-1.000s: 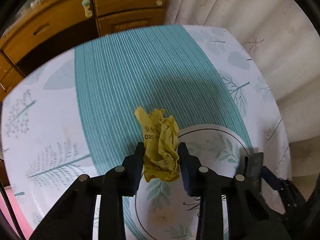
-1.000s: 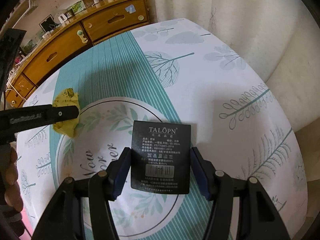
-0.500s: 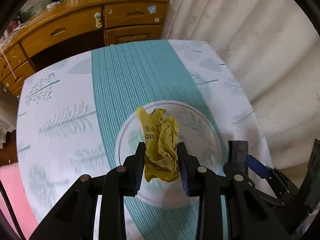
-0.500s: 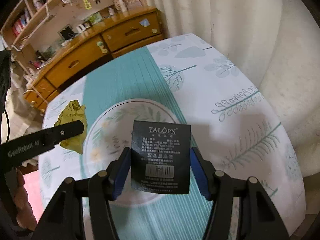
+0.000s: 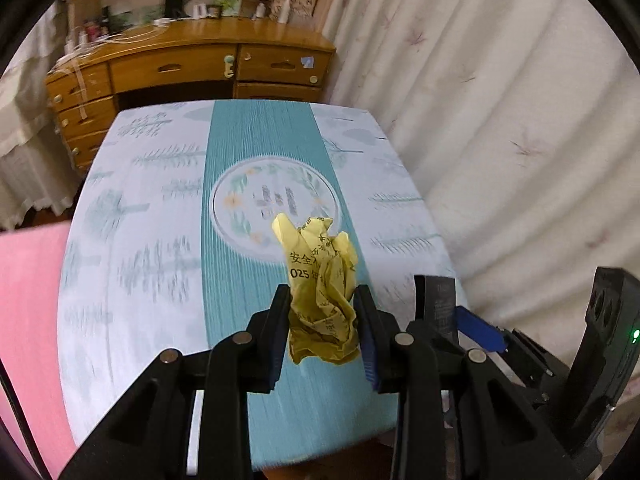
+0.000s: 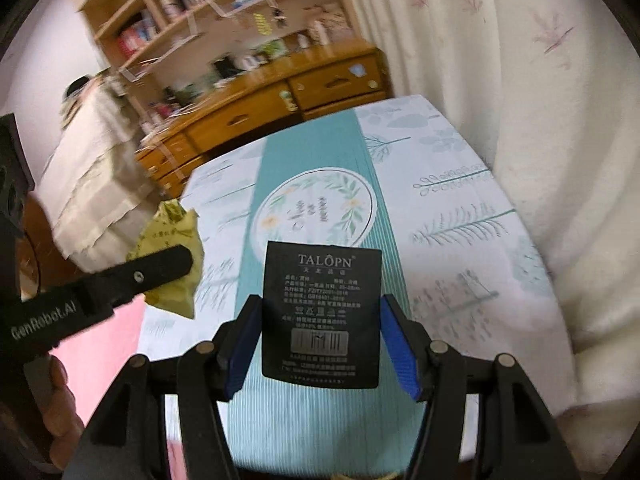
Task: Collect trash
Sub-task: 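Carry the yellow paper and black card over the bin and open both tools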
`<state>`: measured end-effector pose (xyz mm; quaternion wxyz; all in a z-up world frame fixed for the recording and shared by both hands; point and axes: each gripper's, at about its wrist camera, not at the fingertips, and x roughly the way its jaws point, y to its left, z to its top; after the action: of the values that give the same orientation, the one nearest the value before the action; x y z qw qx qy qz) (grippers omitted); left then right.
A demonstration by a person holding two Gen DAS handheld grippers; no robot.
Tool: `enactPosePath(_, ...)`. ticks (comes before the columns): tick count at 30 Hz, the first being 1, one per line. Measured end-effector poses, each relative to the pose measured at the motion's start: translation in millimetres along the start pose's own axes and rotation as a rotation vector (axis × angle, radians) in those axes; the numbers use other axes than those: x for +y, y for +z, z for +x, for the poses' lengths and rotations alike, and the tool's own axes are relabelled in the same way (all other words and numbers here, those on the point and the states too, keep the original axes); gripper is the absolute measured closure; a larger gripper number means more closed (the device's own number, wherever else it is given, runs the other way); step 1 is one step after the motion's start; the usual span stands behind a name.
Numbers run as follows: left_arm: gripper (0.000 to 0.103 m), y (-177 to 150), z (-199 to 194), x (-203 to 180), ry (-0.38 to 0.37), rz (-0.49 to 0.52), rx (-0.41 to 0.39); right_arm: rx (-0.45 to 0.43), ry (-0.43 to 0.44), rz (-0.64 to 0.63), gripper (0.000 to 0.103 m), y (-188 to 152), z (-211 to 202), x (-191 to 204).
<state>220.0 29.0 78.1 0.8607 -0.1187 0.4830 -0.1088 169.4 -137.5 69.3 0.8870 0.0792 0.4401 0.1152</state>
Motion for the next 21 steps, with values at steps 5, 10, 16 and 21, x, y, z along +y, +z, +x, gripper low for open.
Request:
enactPosePath(5, 0.073, -64.7, -47.4, -25.9, 0.005, -0.034, -0.036, 0.003, 0.052, -0.077, 0.044, -35.6, -56.2, -5.5)
enactPosePath(10, 0.073, -111.8, -73.6, -40.4, 0.028, -0.045, -0.013, 0.052, 0.096, -0.069, 0.044, -76.4, -84.4, -16.5)
enactPosePath(16, 0.073, -160.0, -81.0, -45.7, 0.064, -0.015, 0.039, 0.133, 0.119, -0.034, 0.044, -123.8, -86.8, -23.4)
enactPosePath(21, 0.073, -198.4, -60.6, -35.3, 0.095, -0.011, 0.091, 0.199, 0.096, 0.016, 0.044, -161.2, -63.6, -30.9)
